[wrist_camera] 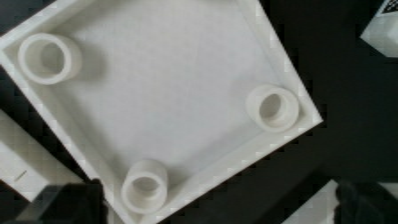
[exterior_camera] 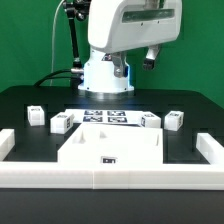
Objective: Assemble one leg
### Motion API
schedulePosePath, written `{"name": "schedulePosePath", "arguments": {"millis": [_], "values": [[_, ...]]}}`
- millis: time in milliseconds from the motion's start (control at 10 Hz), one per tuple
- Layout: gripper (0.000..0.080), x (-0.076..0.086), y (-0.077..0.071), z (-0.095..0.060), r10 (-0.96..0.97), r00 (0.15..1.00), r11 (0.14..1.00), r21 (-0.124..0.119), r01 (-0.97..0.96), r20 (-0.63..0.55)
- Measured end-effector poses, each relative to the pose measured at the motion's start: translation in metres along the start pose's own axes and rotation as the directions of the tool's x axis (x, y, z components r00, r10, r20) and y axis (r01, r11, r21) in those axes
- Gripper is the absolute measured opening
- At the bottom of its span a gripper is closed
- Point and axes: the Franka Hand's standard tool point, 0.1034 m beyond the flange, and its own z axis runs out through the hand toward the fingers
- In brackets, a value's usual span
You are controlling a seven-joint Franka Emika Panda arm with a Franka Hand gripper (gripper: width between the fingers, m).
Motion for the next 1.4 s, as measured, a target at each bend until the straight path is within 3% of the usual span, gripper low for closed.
{"name": "schedulePosePath", "arguments": {"millis": [800, 900, 1000, 1200, 1300, 1400], "values": [[0.0650, 0.000, 0.000, 0.001, -0.007, 1.000, 1.000, 0.002, 0.007, 0.000], [0.0650, 0.001, 0.000, 0.004, -0.044, 0.999, 0.999, -0.013, 0.044, -0.022], [0.0650, -0.004, -0.004, 0.014, -0.084, 0.995, 0.996, -0.031, 0.082, -0.052], [0.0650, -0.017, -0.009, 0.046, -0.244, 0.965, 0.967, -0.099, 0.234, -0.094], [0.0650, -0.020, -0.010, 0.059, -0.301, 0.949, 0.950, -0.109, 0.291, -0.093], [0.0650, -0.020, -0.014, 0.075, -0.328, 0.940, 0.942, -0.104, 0.318, -0.090]]}}
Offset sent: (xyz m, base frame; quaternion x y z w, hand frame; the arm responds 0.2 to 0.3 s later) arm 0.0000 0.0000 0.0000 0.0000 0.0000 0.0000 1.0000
